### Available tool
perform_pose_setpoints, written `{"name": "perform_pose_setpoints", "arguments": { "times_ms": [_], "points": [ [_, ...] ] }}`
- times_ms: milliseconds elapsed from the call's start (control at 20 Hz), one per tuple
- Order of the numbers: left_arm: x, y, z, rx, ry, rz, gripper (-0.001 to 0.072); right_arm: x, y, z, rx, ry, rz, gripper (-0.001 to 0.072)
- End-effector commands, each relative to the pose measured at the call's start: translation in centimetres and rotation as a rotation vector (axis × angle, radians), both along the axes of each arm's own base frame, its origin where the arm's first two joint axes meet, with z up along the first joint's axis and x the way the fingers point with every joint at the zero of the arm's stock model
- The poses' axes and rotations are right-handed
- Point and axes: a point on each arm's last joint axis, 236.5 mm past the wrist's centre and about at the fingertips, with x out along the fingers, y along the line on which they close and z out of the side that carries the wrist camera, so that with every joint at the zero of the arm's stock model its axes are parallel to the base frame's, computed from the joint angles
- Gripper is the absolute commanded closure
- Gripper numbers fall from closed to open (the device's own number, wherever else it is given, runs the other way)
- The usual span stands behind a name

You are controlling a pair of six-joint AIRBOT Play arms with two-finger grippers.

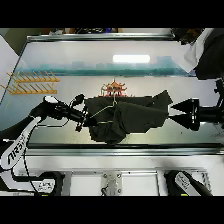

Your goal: Fold the clothes and pants, and hang the long-sleeved shirts on hangers.

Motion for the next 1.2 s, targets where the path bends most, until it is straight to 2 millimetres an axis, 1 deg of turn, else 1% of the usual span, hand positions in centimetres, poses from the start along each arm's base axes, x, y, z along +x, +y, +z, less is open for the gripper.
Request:
{"name": "perform_pose_setpoints", "arguments": {
  "times_ms": [0,150,400,600,900,1150],
  "points": [
    [-0.1,0.0,0.0,-0.002,0.003,-0.005,0.0693,1.2,0.0,-1.0,0.006,-0.167,-0.006,0.0157],
    [-0.1,0.0,0.1,-0.002,0.004,-0.005,0.0693,1.2,1.3,-1.7,0.034,-0.138,0.042,0.0158],
    [-0.3,0.0,0.1,-0.005,0.007,-0.01,0.0693,0.8,5.1,-3.5,0.093,-0.061,0.174,0.0158],
    [-0.3,0.0,0.1,-0.005,0.007,-0.01,0.0694,0.7,7.3,-3.9,0.132,-0.035,0.228,0.0158],
    [-0.3,0.0,0.2,-0.006,0.007,-0.011,0.0694,0.4,9.1,-4.4,0.124,-0.014,0.262,0.0159],
    [-0.3,0.0,0.2,-0.006,0.008,-0.011,0.0693,0.3,9.4,-4.5,0.129,0.006,0.269,0.0161]
  ]
}}
